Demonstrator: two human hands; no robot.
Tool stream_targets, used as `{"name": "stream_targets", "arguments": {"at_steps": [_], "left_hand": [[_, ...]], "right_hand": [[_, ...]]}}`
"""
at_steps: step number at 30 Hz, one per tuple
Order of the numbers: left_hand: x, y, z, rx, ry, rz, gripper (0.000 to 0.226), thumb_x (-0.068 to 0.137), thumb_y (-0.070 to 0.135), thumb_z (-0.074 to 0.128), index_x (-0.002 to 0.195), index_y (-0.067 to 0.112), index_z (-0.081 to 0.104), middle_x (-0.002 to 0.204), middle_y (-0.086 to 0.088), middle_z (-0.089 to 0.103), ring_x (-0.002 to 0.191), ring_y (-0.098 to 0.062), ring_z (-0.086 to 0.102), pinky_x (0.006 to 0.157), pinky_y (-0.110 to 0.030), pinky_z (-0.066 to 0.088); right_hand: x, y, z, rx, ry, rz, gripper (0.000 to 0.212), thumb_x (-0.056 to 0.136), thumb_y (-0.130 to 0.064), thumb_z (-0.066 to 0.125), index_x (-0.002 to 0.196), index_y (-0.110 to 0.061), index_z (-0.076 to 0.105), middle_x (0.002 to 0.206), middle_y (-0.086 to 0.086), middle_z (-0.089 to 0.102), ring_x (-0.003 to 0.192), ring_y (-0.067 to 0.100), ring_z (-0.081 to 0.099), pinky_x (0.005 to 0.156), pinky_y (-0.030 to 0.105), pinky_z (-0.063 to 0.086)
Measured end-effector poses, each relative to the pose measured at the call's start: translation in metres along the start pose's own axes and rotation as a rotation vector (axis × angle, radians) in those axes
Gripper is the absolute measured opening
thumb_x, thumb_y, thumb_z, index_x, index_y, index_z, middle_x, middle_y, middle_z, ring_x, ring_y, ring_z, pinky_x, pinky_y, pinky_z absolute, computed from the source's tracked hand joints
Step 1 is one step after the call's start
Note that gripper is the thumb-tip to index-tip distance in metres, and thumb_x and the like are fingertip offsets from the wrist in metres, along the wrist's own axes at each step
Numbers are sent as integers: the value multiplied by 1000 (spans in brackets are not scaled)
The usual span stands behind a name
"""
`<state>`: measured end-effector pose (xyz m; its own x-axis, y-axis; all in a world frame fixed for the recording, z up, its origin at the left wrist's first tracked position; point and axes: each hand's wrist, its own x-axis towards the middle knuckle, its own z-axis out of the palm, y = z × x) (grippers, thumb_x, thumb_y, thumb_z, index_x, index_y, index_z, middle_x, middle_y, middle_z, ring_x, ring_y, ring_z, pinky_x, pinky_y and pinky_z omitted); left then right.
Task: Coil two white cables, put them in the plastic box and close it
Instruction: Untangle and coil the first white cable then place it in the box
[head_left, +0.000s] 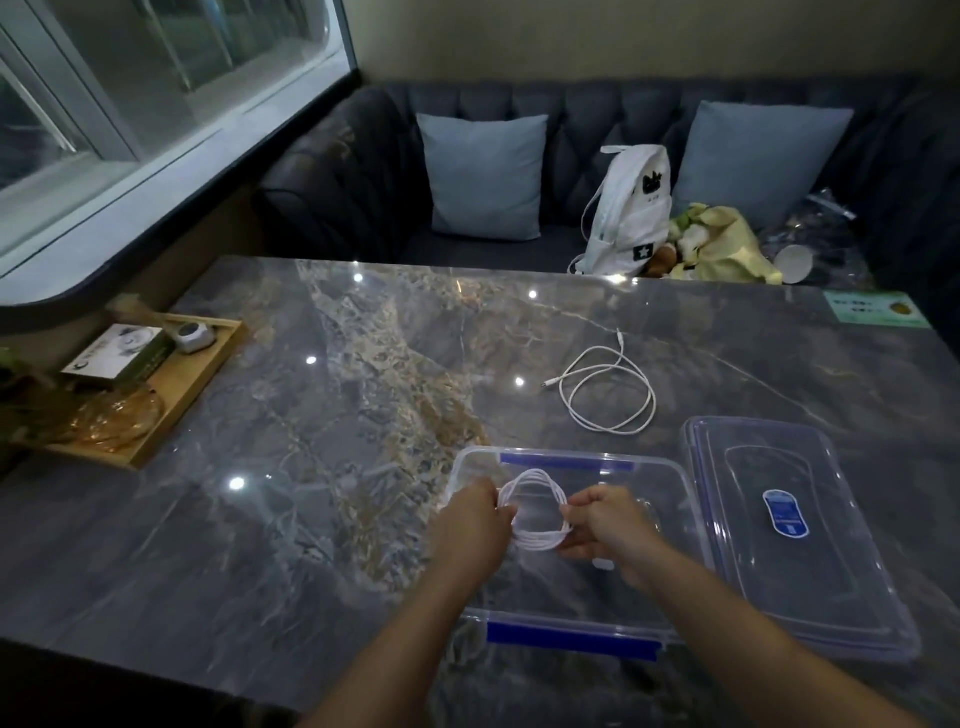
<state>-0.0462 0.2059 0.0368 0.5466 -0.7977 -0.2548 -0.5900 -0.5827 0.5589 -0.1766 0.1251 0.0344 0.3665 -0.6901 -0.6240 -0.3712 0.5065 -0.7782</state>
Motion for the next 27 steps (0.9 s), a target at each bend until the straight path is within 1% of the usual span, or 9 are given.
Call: {"name": "stream_targets", "arguments": {"at_steps": [3, 6, 8, 11, 15, 19, 22, 24, 27], "left_hand": [[3, -1, 8, 81, -3, -10, 27, 89, 26, 53, 111, 12, 50, 114, -12, 63, 105, -29, 60, 83, -35, 44], [6, -2, 15, 147, 3, 3, 27, 92, 22, 49, 116, 10, 45, 116, -12, 62, 105, -29, 61, 84, -36, 46], [8, -3, 20, 203, 14, 25, 27, 93, 18, 45, 119, 11, 43, 115, -12, 63, 103, -28, 62, 84, -36, 47], [10, -4, 29, 273, 28, 56, 28, 94, 12, 41, 122, 12, 41, 114, -12, 64, 100, -25, 64, 85, -34, 49], [17, -7, 35, 343, 10, 72, 30, 95, 8, 37, 125, 10, 40, 116, -13, 63, 103, -25, 63, 88, -34, 48], [22, -10, 37, 455, -4, 84, 29, 95, 10, 38, 124, 10, 42, 122, -12, 59, 107, -24, 61, 90, -33, 47], [23, -13, 39, 481, -23, 68, 28, 94, 13, 42, 122, 12, 44, 123, -10, 58, 107, -23, 60, 89, -32, 46], [24, -13, 39, 467, -31, 51, 29, 93, 15, 43, 122, 13, 44, 123, -9, 57, 108, -24, 60, 89, -32, 46], [26, -12, 39, 474, -54, 40, 31, 94, 18, 41, 124, 11, 44, 124, -11, 56, 109, -24, 59, 90, -32, 45]], "right_hand": [[7, 4, 6, -38, 45, 4, 3, 86, -2, 57, 84, -1, 56, 68, 15, 59, 58, 24, 58, 55, 32, 51], [18, 9, 9, -91, 92, -26, 11, 83, -2, 61, 72, -4, 58, 64, 12, 58, 56, 21, 54, 55, 30, 47], [23, 11, 10, -100, 110, -18, 9, 81, -2, 63, 74, -5, 59, 65, 11, 59, 59, 21, 54, 58, 32, 47], [30, 16, 13, -180, 155, -24, 6, 80, -4, 64, 77, -5, 59, 61, 7, 57, 54, 16, 51, 48, 25, 40], [35, 21, 17, -241, 168, -36, 9, 82, -3, 61, 74, -4, 57, 59, 11, 60, 45, 20, 56, 43, 29, 48], [38, 25, 21, -287, 170, -37, 10, 82, -1, 59, 73, -6, 58, 68, 14, 64, 50, 24, 63, 50, 36, 56], [41, 26, 24, -396, 191, -69, 11, 79, -1, 59, 71, -8, 61, 77, 17, 67, 70, 31, 66, 66, 42, 58], [42, 25, 24, -470, 189, -86, 8, 79, -2, 57, 78, -6, 64, 86, 18, 68, 82, 32, 65, 75, 42, 56], [44, 24, 24, -556, 170, -77, 10, 81, -8, 57, 89, -7, 64, 92, 14, 68, 86, 29, 65, 79, 41, 55]]}}
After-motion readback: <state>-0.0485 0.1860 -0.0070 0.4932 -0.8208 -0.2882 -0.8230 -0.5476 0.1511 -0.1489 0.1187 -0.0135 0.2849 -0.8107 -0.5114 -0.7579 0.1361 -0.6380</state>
